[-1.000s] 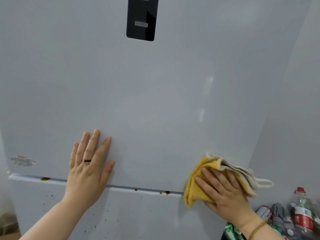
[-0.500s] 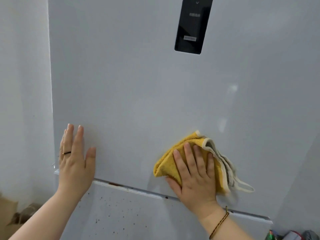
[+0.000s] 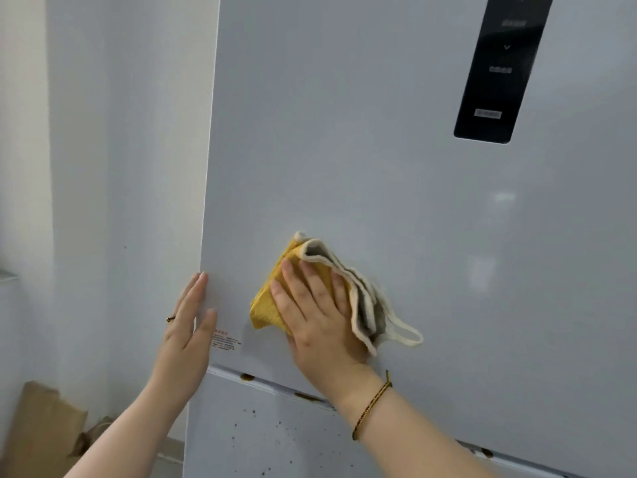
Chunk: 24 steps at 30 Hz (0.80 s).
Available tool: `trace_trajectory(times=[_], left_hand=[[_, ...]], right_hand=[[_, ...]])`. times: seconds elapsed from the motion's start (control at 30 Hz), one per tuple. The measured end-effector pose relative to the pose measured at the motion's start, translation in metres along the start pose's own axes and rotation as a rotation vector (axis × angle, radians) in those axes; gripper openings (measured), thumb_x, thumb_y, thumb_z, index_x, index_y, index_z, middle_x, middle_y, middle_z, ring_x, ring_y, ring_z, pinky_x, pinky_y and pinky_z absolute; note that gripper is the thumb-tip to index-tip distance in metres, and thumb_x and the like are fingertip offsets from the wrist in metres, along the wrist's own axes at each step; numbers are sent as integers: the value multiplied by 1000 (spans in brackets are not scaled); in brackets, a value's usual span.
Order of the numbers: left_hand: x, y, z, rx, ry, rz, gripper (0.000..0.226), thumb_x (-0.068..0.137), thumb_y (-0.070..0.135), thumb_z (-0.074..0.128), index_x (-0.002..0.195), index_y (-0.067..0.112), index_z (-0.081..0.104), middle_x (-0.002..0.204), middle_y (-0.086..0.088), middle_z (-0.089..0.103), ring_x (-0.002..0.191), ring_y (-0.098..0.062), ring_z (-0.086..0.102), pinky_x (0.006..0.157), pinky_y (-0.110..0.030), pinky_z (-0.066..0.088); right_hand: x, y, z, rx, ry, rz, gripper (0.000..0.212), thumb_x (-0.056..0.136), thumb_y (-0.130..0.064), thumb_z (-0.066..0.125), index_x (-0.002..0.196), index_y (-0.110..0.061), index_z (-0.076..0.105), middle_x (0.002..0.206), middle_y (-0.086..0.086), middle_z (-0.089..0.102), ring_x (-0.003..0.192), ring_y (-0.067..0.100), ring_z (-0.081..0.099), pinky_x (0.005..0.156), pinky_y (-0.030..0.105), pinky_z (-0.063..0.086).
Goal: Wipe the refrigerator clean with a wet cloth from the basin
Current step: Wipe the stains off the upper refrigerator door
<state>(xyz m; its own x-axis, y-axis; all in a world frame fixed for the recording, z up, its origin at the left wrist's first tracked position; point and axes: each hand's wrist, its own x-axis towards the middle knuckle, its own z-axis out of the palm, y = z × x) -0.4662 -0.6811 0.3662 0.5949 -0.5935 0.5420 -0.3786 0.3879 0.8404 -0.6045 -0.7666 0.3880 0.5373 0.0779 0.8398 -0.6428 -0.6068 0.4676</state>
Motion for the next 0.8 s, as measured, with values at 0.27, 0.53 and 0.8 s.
trace_trajectory(times=[0.27, 0.53, 0.8], left_hand=[[-4, 10, -32, -44, -154, -11, 62, 89, -11, 37, 104, 49, 40, 128, 21, 37, 126, -2, 31, 101, -18, 24], [-11, 43, -54, 62, -338, 194, 44, 46, 80, 56, 88, 66, 57, 119, 42, 44, 112, 25, 35, 87, 0, 30], [-3, 84, -13, 153, -201, 136, 20, 77, 16, 69, 61, 25, 61, 54, 16, 60, 55, 4, 53, 50, -4, 36]], right_hand=[[24, -42, -1, 514, -377, -126, 34, 78, -11, 46, 103, -3, 67, 111, 13, 67, 111, 30, 59, 109, 29, 18], [43, -19, -65, 1310, -643, 678, 12, 92, -19, 52, 88, -30, 49, 78, -11, 52, 64, -8, 50, 59, 2, 38], [41, 17, -104, 1599, -712, 1056, 31, 93, -40, 47, 111, -18, 60, 105, 1, 68, 93, 11, 65, 86, 24, 52]])
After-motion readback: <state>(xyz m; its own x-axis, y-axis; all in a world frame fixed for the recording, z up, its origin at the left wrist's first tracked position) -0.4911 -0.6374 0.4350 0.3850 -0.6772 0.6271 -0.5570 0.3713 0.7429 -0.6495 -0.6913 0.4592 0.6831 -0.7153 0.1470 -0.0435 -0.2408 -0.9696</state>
